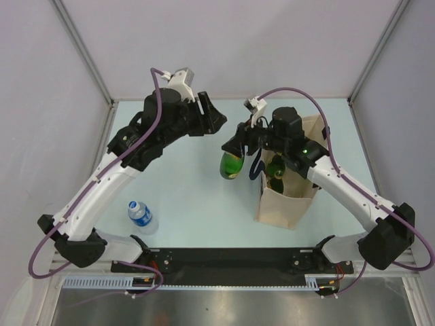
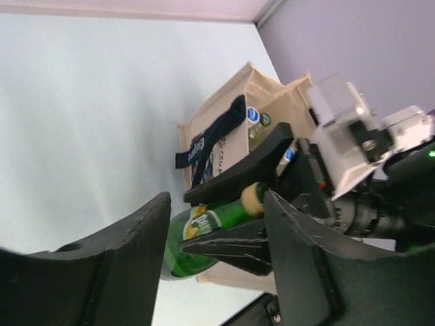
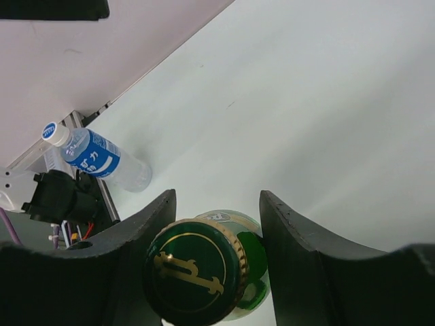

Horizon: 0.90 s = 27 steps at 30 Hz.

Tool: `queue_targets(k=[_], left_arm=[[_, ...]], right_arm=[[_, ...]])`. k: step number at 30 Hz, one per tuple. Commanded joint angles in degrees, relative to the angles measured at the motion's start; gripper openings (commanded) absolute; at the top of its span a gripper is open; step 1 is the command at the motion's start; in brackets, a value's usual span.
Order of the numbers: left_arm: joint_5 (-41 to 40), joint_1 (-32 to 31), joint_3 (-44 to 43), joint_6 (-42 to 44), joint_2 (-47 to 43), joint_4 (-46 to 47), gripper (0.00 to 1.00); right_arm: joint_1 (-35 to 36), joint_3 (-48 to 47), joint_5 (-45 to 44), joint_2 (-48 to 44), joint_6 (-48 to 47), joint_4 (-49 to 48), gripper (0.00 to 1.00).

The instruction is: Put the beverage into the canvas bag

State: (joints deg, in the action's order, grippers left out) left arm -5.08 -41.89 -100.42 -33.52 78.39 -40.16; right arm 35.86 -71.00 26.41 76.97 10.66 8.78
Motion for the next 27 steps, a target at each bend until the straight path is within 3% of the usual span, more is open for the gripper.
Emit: queue_targets(k=[1,6,12,27], left_arm=[[-2.4,1.0,6.6,0.6,-6.4,5.3,0.66],[-2.5,1.6,17.0,1.2,-11.8,10.9,0.74],[-1.5,2.7,23.8,0.8,-15.2,13.8,0.75],[2.0,5.2,28.8,0.5,-16.2,15.7,0.75]], right_arm=[[-2.1,-4.7,2.5,-5.2,2.6,-7.3,0.00],[-4.5,-5.5,2.9,-8.0,4.0,-6.1,0.00],[-9.0,-7.4,4.2,-11.4,6.7,-3.7,0.00],[-26.7,-10.5,11.1,-18.6,10.4,6.0,0.00]])
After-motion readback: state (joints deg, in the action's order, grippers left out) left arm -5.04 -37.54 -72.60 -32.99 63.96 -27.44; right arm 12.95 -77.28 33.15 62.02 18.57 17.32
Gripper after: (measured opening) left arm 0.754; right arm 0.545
